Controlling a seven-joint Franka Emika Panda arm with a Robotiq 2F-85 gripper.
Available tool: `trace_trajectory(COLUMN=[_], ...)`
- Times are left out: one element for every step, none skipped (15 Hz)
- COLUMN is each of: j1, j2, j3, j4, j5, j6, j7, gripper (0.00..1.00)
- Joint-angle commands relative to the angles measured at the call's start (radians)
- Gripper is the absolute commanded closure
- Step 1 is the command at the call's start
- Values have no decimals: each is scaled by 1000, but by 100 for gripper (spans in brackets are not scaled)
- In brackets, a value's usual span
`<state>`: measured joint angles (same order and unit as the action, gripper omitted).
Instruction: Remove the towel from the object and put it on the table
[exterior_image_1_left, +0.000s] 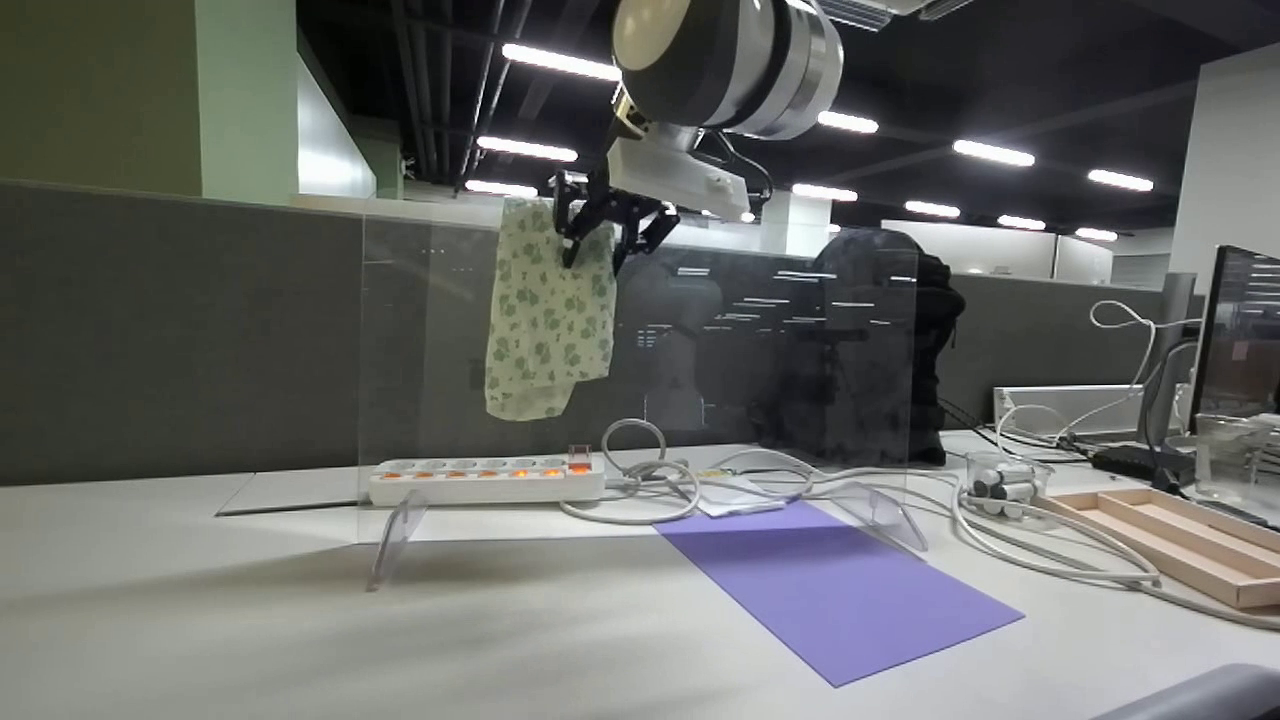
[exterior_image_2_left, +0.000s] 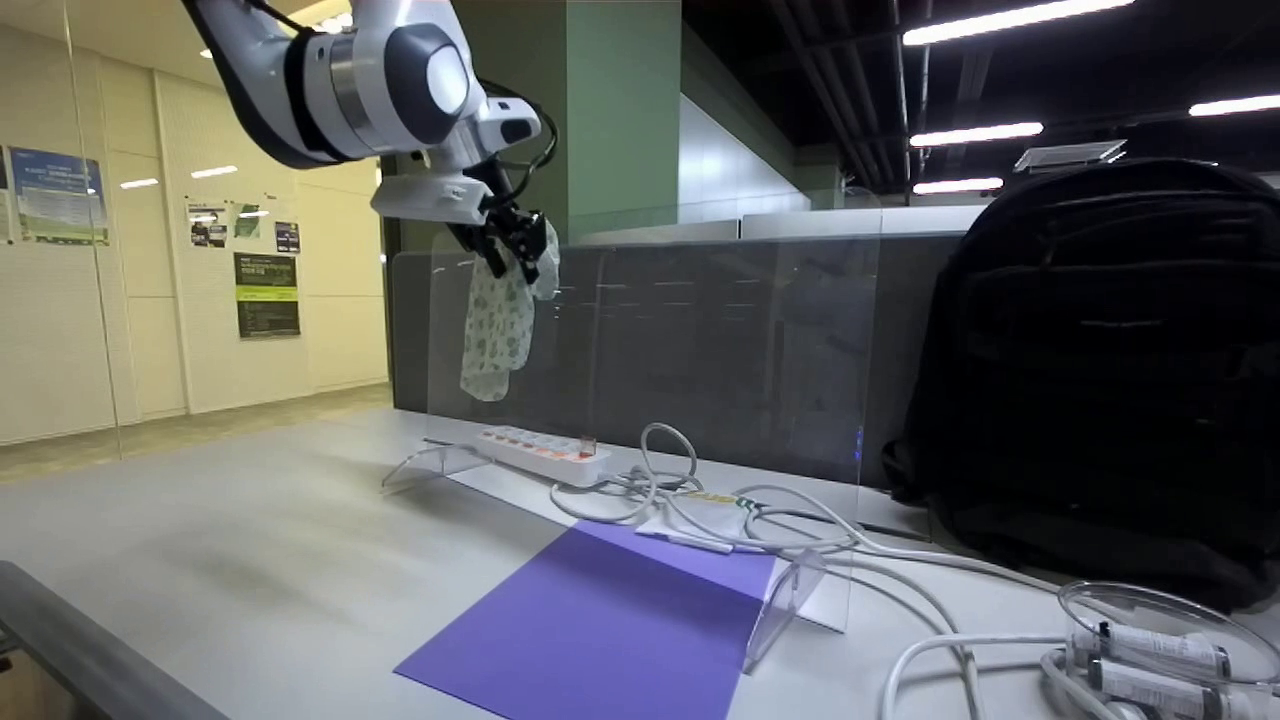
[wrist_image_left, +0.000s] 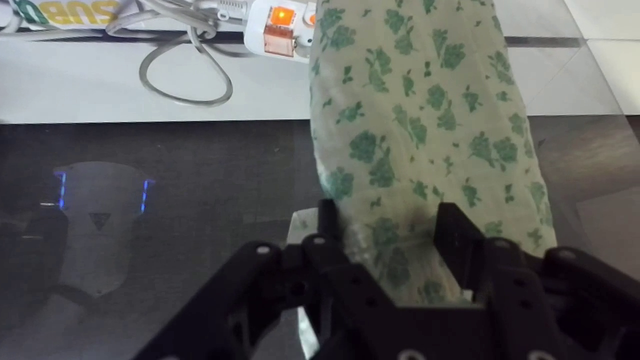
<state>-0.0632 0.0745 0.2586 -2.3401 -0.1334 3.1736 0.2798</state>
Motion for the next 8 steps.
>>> trace_trajectory(j1=[1,-6,-23,-41,-55,-64,-69,-71], j2=[33,41,45,43,38,22,5,-20], j3=[42,84,123,157,182,194,194,181], j4=[39,47,54,57,59,54,47,35], j5=[96,158,200,241,276,302,316,315], j6=[-3,-20,-32,-57,-74,-107,-137,-183], j7=[-74,-110,-134,-160,-186,-203,-215,-210], gripper=[76,81,88,96,99,100,100,100])
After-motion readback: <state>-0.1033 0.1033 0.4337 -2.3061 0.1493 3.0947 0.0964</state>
